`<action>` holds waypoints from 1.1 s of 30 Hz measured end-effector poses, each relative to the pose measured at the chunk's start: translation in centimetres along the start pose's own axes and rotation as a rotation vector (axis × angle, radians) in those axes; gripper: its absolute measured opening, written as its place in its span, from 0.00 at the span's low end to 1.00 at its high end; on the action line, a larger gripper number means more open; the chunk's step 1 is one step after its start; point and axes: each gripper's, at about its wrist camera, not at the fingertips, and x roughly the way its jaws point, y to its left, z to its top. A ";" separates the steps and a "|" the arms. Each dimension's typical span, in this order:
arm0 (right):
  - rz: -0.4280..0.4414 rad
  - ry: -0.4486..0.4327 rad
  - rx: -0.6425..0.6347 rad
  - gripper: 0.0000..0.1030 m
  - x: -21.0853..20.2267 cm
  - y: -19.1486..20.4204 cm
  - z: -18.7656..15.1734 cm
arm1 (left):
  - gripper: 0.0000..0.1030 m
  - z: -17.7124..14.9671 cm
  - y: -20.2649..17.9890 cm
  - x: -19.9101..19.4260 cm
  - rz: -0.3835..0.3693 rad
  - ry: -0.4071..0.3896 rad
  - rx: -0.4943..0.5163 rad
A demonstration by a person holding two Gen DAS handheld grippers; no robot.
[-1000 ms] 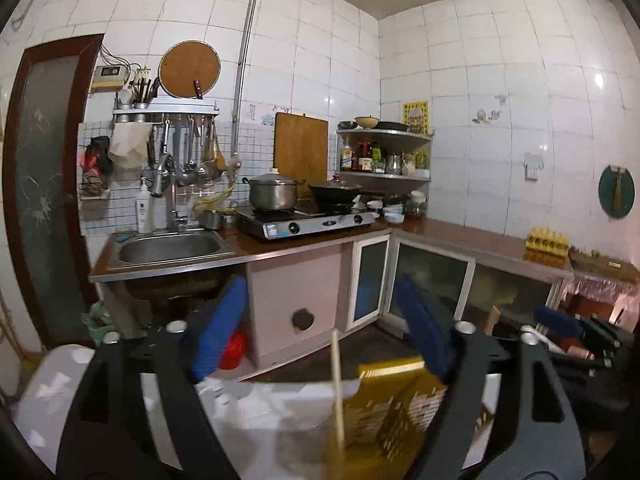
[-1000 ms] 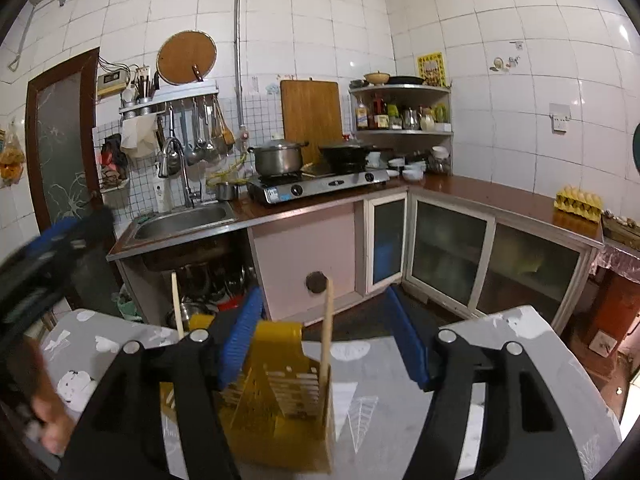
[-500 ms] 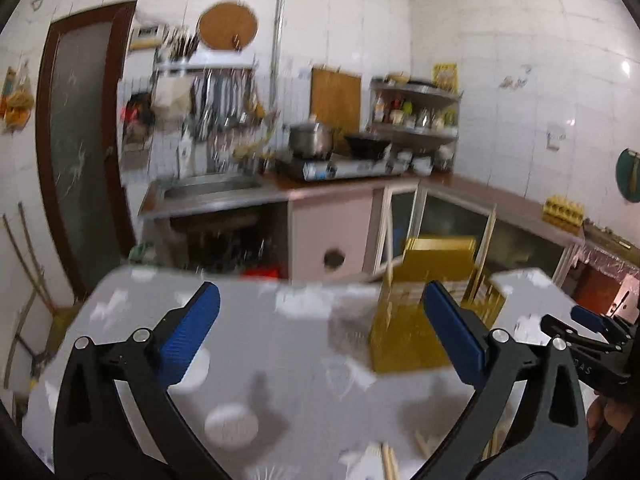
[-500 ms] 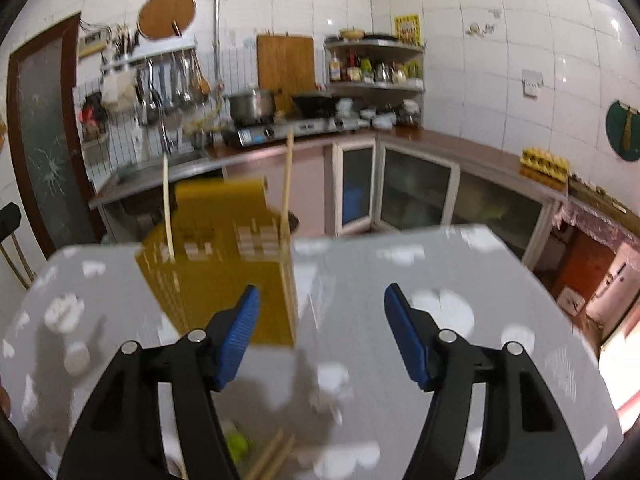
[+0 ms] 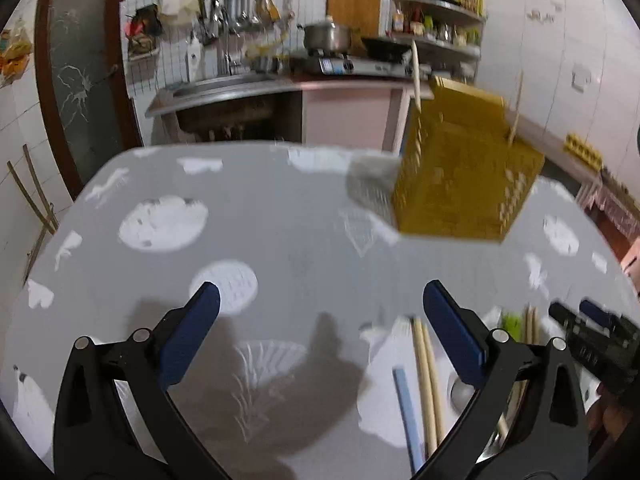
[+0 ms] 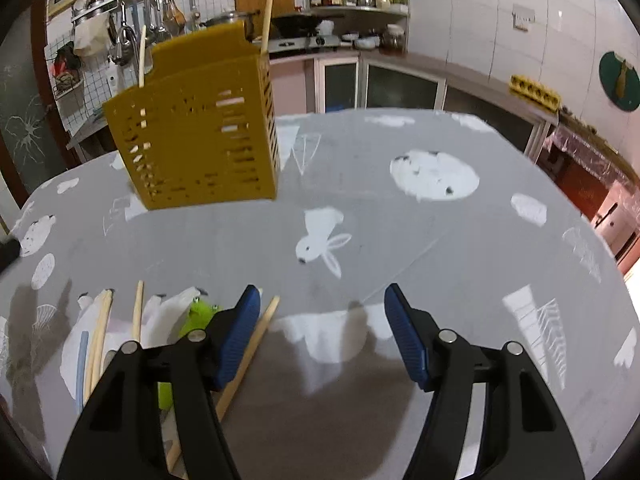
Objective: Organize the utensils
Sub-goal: 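Move both tools back down to the remaining utensils on the cloth, then grasp the light-blue spatula with the left tool while the right tool grasps a chopstick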
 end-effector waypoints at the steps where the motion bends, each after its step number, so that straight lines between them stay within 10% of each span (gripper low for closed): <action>1: -0.009 0.007 -0.004 0.62 0.1 0.2 0.0 | 0.95 -0.5 -0.3 0.3 0.002 0.018 0.014; 13: -0.016 0.096 -0.012 0.48 1.9 2.5 -1.0 | 0.95 -2.9 -1.4 2.6 0.000 0.130 0.034; 23: 0.045 0.092 -0.060 0.14 1.8 3.4 -0.8 | 0.95 -3.7 -2.1 3.5 0.003 0.190 0.058; 33: 0.100 0.075 -0.097 0.12 2.0 2.0 -0.2 | 0.94 -4.5 -2.3 4.1 0.005 0.244 0.061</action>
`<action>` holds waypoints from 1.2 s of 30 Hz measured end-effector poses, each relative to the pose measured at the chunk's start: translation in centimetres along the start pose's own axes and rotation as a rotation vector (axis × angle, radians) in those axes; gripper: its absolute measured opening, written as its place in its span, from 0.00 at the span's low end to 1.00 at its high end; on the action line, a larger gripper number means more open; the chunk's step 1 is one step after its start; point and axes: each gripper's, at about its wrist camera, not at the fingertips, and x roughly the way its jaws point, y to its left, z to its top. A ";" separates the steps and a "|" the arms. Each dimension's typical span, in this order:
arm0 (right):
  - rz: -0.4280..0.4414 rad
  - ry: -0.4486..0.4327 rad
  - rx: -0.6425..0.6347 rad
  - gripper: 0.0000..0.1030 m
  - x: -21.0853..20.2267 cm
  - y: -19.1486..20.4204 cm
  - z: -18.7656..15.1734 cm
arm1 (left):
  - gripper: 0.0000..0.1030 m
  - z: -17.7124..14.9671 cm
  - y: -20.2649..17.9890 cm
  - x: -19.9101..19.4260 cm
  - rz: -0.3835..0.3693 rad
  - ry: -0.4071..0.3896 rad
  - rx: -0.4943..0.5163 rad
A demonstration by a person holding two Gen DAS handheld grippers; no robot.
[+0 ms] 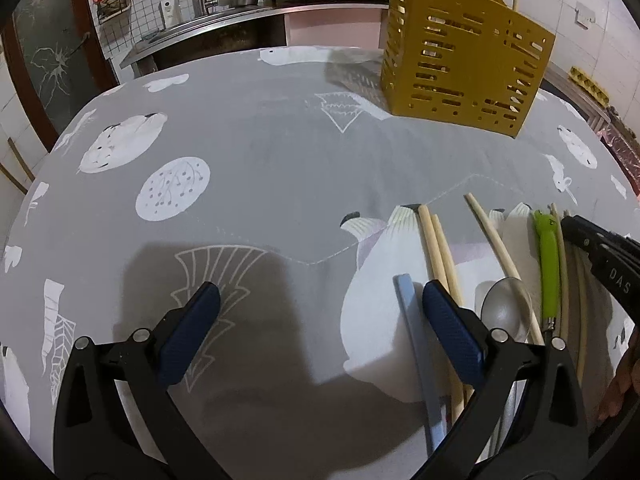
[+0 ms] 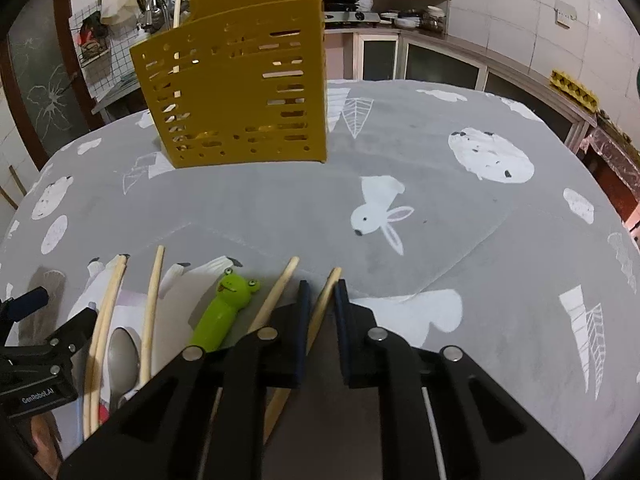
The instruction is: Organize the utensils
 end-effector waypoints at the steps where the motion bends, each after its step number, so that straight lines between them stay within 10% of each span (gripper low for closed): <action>1: 0.002 0.001 -0.004 0.12 0.0 -0.1 0.0 | 0.94 0.0 -0.1 0.0 -0.007 0.005 0.001; 28: 0.025 -0.003 0.067 0.09 0.8 -0.1 0.7 | 0.10 0.1 -3.3 -0.8 -0.059 0.029 0.069; 36: 0.058 -0.017 0.075 0.08 0.2 -0.3 0.5 | 0.09 0.2 -3.1 -0.7 -0.066 0.027 0.059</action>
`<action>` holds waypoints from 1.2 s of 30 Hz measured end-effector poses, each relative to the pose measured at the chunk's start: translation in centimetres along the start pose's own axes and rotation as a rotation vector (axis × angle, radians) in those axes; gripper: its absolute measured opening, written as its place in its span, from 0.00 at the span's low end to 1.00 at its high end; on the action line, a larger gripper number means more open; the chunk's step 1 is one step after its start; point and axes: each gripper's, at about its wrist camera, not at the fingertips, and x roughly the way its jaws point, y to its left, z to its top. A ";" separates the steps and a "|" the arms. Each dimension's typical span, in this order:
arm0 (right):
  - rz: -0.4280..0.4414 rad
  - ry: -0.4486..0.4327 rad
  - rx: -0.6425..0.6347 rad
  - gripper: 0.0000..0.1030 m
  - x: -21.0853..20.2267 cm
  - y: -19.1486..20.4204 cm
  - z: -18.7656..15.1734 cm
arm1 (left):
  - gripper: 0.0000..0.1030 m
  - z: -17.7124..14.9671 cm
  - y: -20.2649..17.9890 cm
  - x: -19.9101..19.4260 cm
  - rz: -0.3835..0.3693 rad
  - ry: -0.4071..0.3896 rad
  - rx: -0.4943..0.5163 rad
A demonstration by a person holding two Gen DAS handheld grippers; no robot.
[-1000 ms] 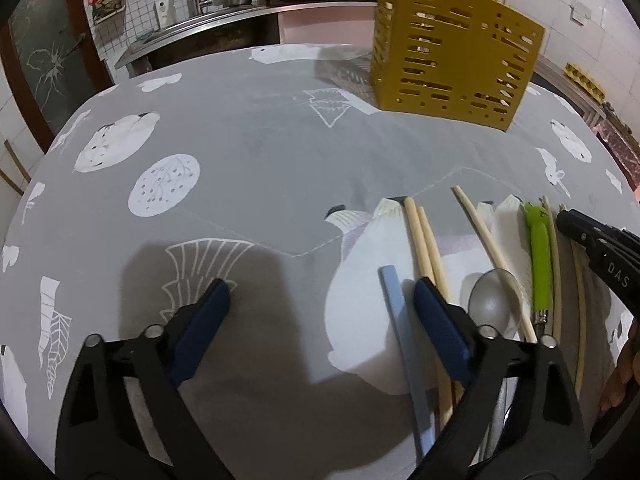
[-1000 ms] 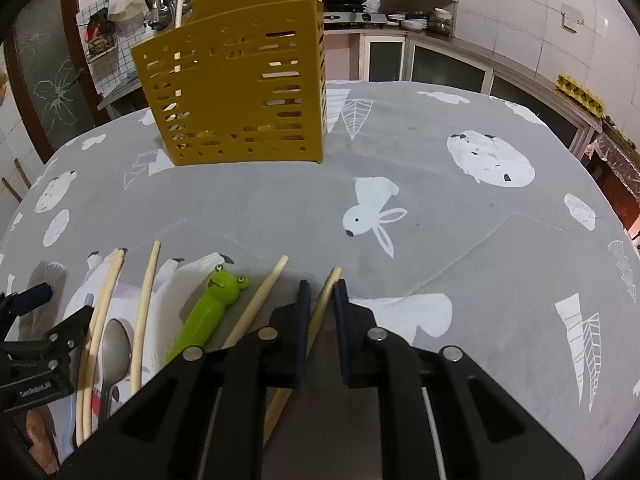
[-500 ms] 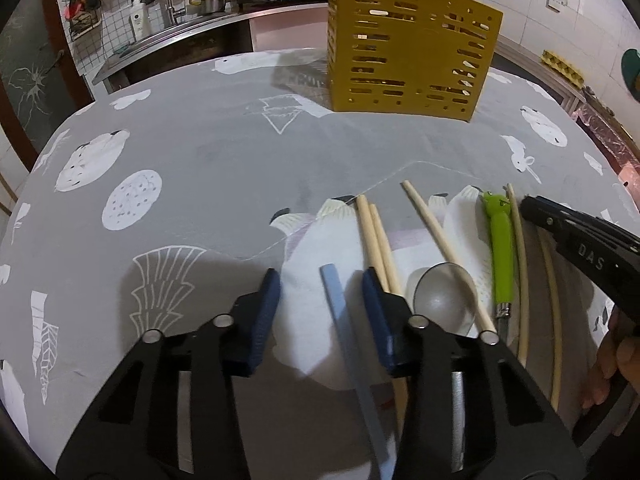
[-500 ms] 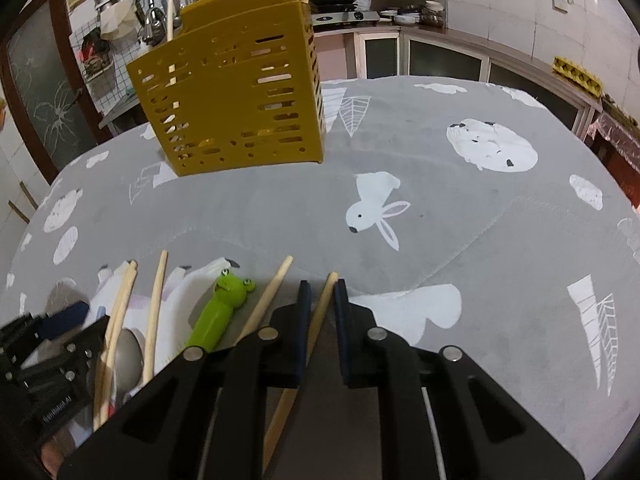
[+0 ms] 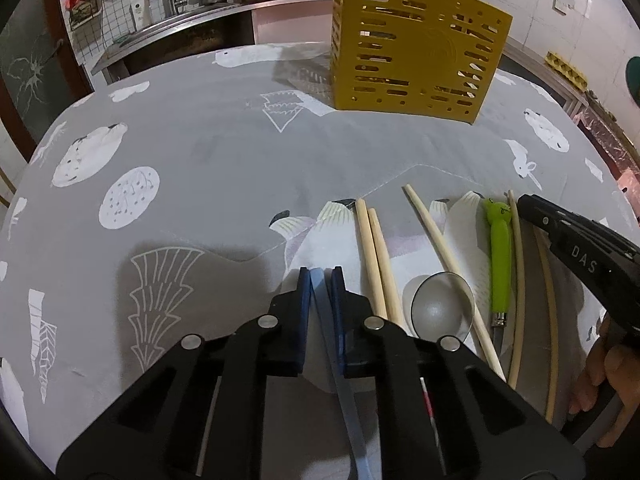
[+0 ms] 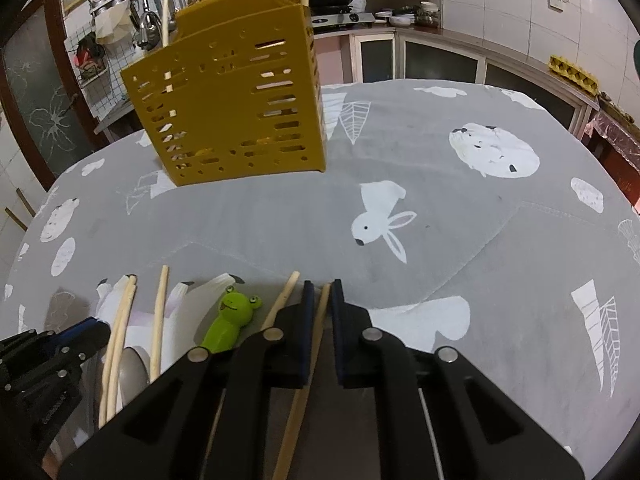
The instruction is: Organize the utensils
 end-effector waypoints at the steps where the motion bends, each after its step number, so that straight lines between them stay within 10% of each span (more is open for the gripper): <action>1: 0.002 -0.004 -0.001 0.08 -0.1 0.1 0.0 | 0.08 0.0 0.0 0.0 0.001 -0.002 0.001; 17: 0.053 -0.100 0.045 0.07 -2.7 -0.9 0.4 | 0.06 0.7 1.3 -1.6 0.011 -0.086 -0.018; 36: 0.104 -0.315 -0.028 0.05 -9.2 0.5 4.2 | 0.06 3.3 4.7 -9.6 -0.005 -0.386 -0.093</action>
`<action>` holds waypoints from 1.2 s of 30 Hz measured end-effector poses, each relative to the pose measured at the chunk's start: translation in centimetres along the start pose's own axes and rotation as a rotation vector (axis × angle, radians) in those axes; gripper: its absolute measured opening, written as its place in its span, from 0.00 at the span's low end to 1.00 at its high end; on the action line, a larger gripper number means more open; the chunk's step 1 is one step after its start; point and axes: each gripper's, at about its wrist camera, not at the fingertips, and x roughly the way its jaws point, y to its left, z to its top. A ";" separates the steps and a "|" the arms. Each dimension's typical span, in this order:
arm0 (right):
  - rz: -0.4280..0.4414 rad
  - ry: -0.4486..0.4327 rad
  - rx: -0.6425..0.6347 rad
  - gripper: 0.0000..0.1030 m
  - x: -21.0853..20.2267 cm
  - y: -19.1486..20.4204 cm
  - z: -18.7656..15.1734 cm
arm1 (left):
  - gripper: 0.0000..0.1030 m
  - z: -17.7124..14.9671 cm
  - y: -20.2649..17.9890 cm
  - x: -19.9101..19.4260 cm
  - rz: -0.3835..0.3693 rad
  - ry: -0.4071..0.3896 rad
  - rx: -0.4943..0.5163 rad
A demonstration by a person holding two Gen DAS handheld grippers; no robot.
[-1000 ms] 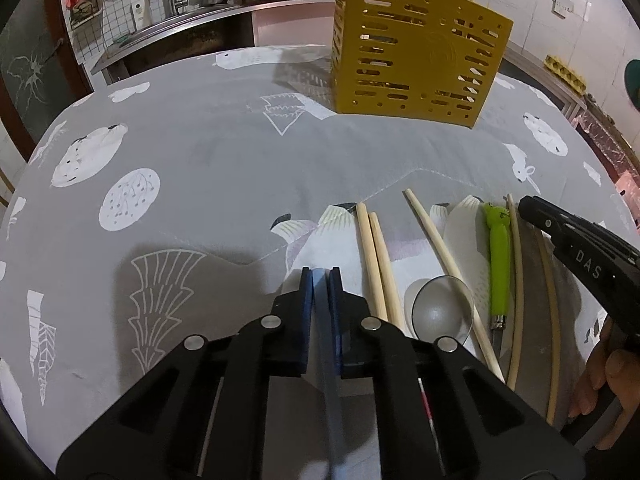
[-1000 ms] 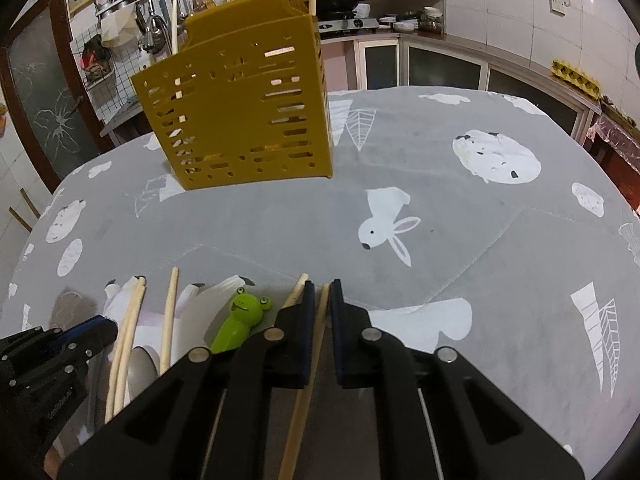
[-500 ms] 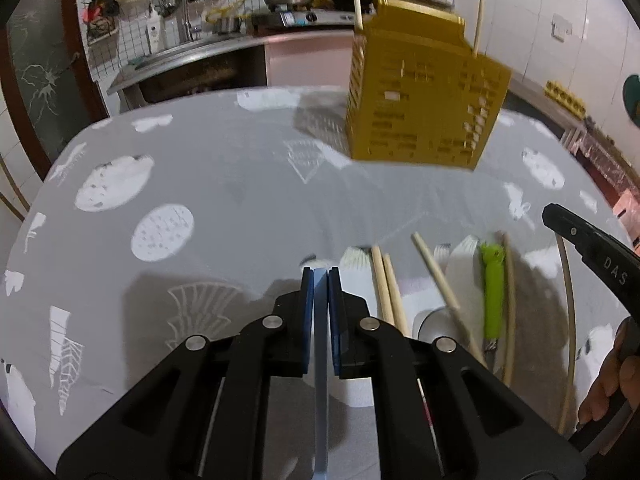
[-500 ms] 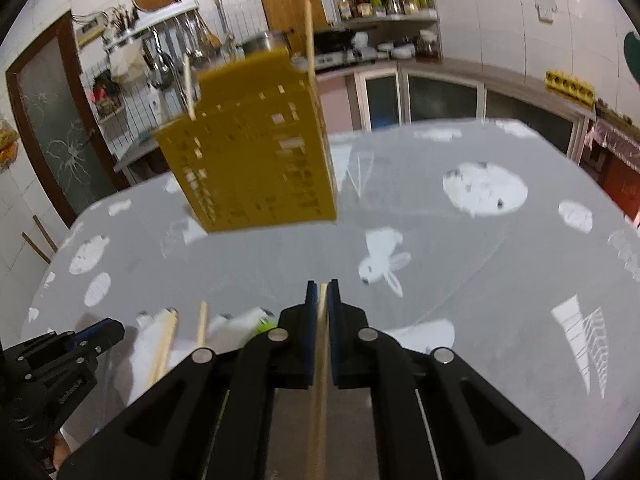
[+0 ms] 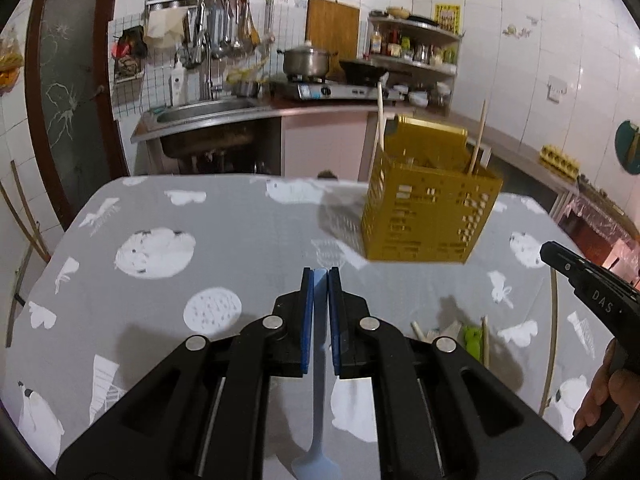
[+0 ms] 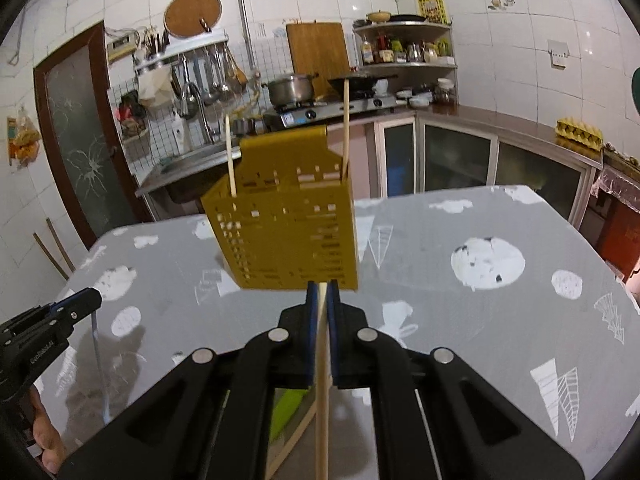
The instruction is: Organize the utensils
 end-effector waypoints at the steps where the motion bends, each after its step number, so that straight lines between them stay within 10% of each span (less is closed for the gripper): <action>1: 0.005 -0.014 -0.005 0.05 -0.2 0.0 0.3 | 0.06 0.2 0.1 -0.1 -0.004 -0.010 -0.004; 36: -0.049 -0.318 -0.056 0.05 -2.1 -0.6 7.1 | 0.06 5.9 -0.9 -0.4 -0.046 -0.209 0.005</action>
